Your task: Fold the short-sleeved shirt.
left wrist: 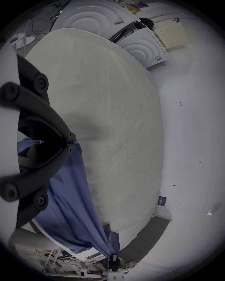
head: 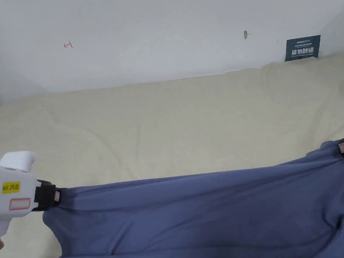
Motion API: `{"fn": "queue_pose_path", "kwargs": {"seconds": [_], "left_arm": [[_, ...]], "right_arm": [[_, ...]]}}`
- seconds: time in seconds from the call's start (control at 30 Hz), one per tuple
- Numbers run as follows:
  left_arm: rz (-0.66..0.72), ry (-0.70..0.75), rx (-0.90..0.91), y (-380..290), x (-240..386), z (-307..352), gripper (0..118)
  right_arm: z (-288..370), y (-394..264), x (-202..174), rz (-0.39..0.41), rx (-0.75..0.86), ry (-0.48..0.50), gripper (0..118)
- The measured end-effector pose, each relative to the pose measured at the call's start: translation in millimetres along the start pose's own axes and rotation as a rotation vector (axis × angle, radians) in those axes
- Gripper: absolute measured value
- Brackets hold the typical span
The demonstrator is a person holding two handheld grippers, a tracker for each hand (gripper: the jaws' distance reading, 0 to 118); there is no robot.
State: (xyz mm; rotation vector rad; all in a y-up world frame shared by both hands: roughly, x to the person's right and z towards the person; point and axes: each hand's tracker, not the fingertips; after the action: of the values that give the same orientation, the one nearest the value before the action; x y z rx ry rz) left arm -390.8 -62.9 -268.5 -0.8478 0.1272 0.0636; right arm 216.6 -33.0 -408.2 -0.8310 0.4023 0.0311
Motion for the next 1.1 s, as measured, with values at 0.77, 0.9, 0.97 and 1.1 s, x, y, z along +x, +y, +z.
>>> {"fn": "queue_pose_path", "kwargs": {"seconds": [0.77, 0.9, 0.97, 1.1], "left_arm": [[0.434, -0.176, -0.04, -162.4, -38.6, -13.5, 92], [0.488, -0.286, -0.022, -165.9, -37.7, 6.0, 91], [0.465, -0.336, 0.045, -168.5, -33.5, 21.6, 76], [0.422, -0.257, 0.168, -172.8, -5.9, 60.3, 8]], "right_arm": [[15.8, -181.3, -14.0, -0.042, 0.141, 0.01, 85], [38.0, -176.0, -46.1, -0.008, 0.284, 0.051, 84], [44.8, -175.0, -68.4, 0.026, 0.351, 0.089, 68], [52.1, -180.1, -125.4, 0.098, 0.534, 0.046, 8]]}}
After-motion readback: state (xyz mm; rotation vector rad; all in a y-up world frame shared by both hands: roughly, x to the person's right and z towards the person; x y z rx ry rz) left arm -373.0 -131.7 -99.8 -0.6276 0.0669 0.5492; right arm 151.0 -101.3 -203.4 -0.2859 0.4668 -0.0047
